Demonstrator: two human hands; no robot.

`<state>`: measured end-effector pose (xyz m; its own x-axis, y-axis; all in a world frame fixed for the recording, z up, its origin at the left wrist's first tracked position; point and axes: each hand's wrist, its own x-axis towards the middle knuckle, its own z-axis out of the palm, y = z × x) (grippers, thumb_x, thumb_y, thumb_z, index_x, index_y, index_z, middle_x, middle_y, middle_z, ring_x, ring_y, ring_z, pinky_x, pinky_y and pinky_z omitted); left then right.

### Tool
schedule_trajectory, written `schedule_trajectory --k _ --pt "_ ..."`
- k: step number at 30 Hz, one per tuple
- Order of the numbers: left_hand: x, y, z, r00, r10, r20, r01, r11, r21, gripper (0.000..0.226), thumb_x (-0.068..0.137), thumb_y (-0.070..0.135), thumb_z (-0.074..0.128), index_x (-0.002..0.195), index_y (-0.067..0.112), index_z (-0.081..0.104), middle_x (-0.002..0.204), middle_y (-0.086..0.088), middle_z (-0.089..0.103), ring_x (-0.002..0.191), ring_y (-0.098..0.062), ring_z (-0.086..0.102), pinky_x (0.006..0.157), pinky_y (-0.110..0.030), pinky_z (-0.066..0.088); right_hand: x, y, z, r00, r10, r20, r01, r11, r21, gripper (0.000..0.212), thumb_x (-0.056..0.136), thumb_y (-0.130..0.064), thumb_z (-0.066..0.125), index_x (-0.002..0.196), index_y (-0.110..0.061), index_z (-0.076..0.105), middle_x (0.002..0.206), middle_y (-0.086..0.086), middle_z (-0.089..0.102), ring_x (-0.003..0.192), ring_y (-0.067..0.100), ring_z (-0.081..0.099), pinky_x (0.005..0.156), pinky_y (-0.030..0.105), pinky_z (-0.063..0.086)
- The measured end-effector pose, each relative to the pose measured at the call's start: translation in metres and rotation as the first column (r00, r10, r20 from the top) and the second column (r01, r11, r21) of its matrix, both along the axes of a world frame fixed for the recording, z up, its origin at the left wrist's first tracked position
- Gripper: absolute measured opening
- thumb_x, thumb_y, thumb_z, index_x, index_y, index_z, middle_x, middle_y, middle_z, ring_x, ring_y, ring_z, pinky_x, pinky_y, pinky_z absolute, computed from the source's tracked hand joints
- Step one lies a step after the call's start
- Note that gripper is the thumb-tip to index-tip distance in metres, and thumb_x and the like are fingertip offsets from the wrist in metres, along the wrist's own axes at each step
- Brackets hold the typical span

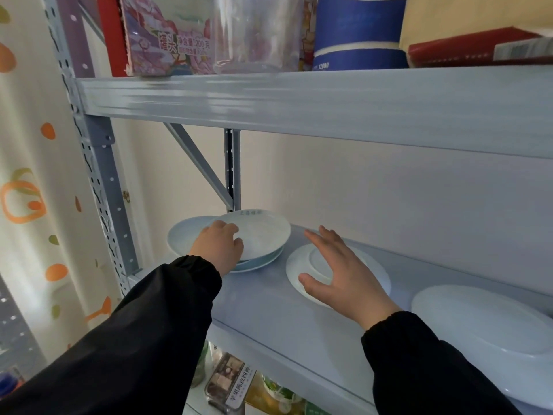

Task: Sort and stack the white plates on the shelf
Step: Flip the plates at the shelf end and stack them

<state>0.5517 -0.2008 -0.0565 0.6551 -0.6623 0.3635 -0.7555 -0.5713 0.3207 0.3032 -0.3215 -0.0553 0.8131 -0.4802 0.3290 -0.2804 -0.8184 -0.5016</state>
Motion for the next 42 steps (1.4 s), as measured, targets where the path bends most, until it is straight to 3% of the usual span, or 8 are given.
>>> schedule_trajectory --k 5,9,17,20,24,42 --pt "-0.03 0.009 0.001 0.97 -0.191 0.15 0.207 0.973 -0.1 0.047 0.092 0.033 0.053 0.136 0.019 0.05 0.141 -0.004 0.045 0.131 -0.028 0.038 0.108 -0.037 0.033 -0.004 0.0 -0.001 1.0 -0.013 -0.009 0.013 1.0 -0.009 0.084 0.074 -0.073 0.043 0.152 -0.054 0.015 0.165 -0.02 0.006 0.151 -0.002 -0.005 0.123 0.033 0.015" --pt "-0.057 0.01 -0.001 0.928 -0.279 0.246 0.321 0.935 -0.149 0.047 0.088 0.03 0.058 0.133 0.017 0.055 0.133 -0.007 0.053 0.126 -0.029 0.044 0.103 -0.036 0.037 -0.01 0.002 0.0 0.999 -0.03 -0.013 0.03 0.999 -0.013 0.086 0.073 -0.075 0.042 0.152 -0.052 0.018 0.166 -0.018 0.007 0.151 0.0 -0.003 0.123 0.034 0.016" --pt "-0.085 0.02 -0.01 0.866 -0.401 0.298 0.454 0.88 -0.137 0.05 0.088 0.041 0.044 0.131 0.018 0.054 0.125 0.001 0.057 0.116 -0.022 0.052 0.097 -0.034 0.045 -0.027 -0.003 0.001 0.981 -0.116 -0.158 0.094 0.985 -0.142 0.092 0.073 -0.075 0.039 0.156 -0.044 0.015 0.167 -0.009 0.006 0.154 0.012 -0.001 0.123 0.03 0.008" --pt "-0.09 0.028 -0.018 0.854 -0.413 0.317 0.466 0.878 -0.11 0.051 0.088 0.042 0.045 0.132 0.017 0.055 0.122 0.002 0.059 0.113 -0.02 0.053 0.096 -0.032 0.045 -0.031 -0.007 -0.005 0.937 -0.168 -0.305 0.123 0.979 -0.162 0.087 0.086 -0.065 0.051 0.158 -0.038 0.01 0.168 -0.007 -0.002 0.154 0.016 -0.005 0.121 0.03 0.002" --pt "-0.091 0.037 -0.029 0.81 -0.449 0.377 0.497 0.867 -0.036 0.049 0.087 0.041 0.051 0.129 0.016 0.058 0.116 0.0 0.062 0.108 -0.023 0.057 0.093 -0.033 0.047 -0.026 -0.01 -0.015 0.895 -0.191 -0.402 0.138 0.978 -0.157 0.089 0.087 -0.067 0.049 0.16 -0.035 0.007 0.168 -0.005 -0.005 0.154 0.019 -0.007 0.122 0.034 0.001" --pt "-0.087 0.073 -0.044 0.883 -0.362 0.3 0.387 0.922 -0.027 0.049 0.088 0.046 0.048 0.126 0.019 0.06 0.117 0.003 0.063 0.111 -0.02 0.057 0.095 -0.03 0.045 -0.023 0.012 -0.017 0.832 -0.162 -0.531 0.076 0.981 -0.18 0.104 0.078 -0.083 0.048 0.16 -0.033 0.008 0.168 -0.008 0.003 0.154 0.017 0.0 0.124 0.037 0.007"
